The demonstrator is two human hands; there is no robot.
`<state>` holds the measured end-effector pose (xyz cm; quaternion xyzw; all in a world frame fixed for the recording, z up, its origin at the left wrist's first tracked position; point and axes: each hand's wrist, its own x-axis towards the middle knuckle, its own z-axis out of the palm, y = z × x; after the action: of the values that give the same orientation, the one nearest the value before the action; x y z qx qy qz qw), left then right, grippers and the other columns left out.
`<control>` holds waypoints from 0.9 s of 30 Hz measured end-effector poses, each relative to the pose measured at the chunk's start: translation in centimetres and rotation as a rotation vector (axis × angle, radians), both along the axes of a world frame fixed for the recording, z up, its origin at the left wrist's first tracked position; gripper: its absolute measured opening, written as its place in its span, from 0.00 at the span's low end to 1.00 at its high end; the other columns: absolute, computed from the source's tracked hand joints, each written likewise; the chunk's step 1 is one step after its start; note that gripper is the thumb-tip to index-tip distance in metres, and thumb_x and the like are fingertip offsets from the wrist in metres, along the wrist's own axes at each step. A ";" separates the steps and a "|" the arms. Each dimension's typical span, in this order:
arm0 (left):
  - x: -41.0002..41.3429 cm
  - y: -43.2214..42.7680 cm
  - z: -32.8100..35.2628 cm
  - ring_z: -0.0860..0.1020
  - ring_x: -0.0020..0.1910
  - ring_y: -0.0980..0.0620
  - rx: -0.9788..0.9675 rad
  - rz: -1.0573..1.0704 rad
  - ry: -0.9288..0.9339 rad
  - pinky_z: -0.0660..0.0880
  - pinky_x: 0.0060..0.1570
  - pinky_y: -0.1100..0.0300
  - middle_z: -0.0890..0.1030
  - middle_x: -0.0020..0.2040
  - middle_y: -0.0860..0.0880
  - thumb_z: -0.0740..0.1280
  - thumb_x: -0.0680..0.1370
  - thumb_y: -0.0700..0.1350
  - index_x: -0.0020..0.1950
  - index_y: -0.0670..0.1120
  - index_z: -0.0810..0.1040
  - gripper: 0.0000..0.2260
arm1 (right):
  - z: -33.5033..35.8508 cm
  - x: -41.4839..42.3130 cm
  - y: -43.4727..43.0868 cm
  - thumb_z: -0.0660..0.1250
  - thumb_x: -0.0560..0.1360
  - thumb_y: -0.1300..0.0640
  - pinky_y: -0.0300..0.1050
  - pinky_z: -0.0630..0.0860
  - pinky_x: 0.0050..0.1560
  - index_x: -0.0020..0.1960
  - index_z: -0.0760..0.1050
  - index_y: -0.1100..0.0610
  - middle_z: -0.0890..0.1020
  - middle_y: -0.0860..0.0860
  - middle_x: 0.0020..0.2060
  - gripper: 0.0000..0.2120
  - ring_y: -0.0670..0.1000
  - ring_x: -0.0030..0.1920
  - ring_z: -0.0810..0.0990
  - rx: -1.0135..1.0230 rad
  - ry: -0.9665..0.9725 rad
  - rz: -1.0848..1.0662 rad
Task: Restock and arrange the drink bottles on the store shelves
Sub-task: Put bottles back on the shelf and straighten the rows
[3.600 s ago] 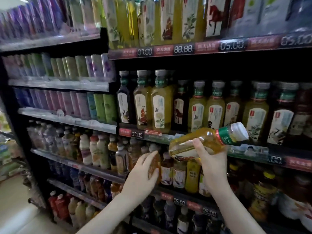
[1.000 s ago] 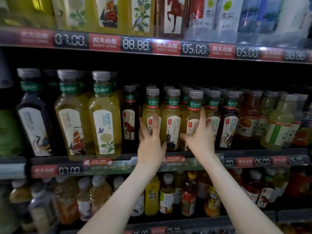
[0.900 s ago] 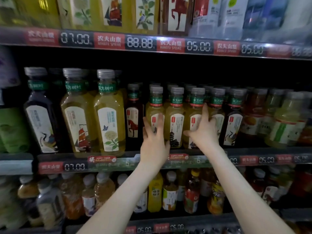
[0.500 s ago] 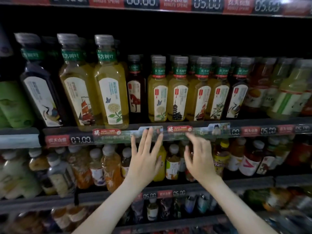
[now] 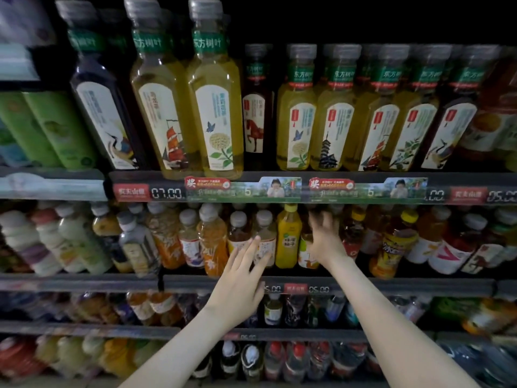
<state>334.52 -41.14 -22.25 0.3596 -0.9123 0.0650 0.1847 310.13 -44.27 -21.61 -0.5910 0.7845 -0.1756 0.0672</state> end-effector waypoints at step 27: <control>-3.5 2.4 -1.2 0.56 0.75 0.50 0.378 0.063 0.043 0.60 0.70 0.59 0.54 0.77 0.48 0.57 0.82 0.49 0.77 0.47 0.57 0.24 | -0.4 0.4 3.9 0.57 0.81 0.64 0.47 0.67 0.65 0.78 0.52 0.50 0.63 0.55 0.73 0.29 0.54 0.69 0.67 -0.136 -0.288 0.049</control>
<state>331.03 -38.76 -23.42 0.4177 -0.8923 -0.1096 0.1312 310.48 -40.34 -22.02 -0.5819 0.7385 -0.3093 0.1430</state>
